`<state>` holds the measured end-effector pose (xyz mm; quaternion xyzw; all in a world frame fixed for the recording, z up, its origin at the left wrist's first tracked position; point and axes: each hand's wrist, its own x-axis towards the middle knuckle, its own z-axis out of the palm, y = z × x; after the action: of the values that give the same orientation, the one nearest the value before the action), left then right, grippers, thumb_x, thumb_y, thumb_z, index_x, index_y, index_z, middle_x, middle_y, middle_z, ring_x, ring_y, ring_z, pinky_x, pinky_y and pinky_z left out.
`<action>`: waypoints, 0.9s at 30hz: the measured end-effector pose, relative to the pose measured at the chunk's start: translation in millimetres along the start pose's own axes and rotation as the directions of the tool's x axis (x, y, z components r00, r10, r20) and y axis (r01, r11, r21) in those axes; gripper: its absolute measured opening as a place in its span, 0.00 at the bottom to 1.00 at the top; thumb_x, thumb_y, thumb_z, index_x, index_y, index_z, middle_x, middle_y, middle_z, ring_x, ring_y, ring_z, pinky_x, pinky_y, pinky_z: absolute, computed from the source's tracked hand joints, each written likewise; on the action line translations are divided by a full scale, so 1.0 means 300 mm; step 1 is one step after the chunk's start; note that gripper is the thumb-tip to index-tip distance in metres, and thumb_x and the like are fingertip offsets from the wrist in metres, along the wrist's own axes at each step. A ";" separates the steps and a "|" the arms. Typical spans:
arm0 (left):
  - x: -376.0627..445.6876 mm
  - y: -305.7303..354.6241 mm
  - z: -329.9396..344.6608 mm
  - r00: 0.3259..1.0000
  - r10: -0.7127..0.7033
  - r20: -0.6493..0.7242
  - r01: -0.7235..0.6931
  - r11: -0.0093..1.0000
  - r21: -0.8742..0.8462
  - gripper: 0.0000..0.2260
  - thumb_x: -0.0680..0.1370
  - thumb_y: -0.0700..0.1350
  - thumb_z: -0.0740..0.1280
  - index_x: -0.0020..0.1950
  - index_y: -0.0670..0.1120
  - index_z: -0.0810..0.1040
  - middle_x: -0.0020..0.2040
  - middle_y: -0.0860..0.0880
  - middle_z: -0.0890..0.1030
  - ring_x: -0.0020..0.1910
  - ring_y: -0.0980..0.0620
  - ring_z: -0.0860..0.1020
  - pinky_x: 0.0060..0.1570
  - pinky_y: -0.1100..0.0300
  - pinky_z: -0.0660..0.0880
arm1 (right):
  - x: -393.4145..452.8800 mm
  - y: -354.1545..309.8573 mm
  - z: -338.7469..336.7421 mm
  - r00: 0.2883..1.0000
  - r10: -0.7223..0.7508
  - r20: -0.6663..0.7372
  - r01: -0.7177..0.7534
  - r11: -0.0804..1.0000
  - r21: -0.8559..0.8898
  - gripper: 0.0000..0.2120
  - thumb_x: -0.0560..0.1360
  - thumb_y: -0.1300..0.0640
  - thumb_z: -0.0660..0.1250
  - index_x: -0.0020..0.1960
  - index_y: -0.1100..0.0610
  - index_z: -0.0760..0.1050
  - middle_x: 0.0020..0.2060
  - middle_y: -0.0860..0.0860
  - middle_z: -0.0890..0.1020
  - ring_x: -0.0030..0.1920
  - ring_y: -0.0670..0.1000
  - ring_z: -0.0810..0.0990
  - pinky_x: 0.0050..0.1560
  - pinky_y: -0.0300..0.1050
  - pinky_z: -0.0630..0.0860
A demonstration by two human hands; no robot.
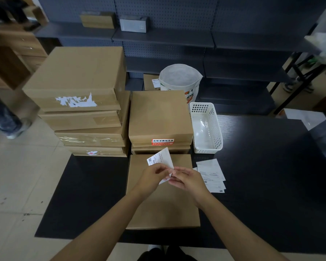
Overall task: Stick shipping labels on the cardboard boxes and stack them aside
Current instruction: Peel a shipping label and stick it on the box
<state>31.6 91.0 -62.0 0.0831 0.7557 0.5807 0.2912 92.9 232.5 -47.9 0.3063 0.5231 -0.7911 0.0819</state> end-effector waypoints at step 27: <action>0.011 -0.025 -0.014 0.940 0.291 0.178 -0.339 0.736 0.586 0.06 0.75 0.43 0.68 0.51 0.49 0.80 0.53 0.53 0.79 0.55 0.55 0.75 0.52 0.64 0.75 | 0.030 -0.045 -0.010 0.990 -0.078 -0.118 0.081 0.997 0.015 0.09 0.80 0.56 0.62 0.58 0.59 0.74 0.47 0.59 0.85 0.46 0.56 0.85 0.44 0.46 0.83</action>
<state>28.3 86.7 -69.3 0.3202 0.8654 0.3438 0.1741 80.8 242.7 -43.4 0.3320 0.5309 -0.7795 0.0164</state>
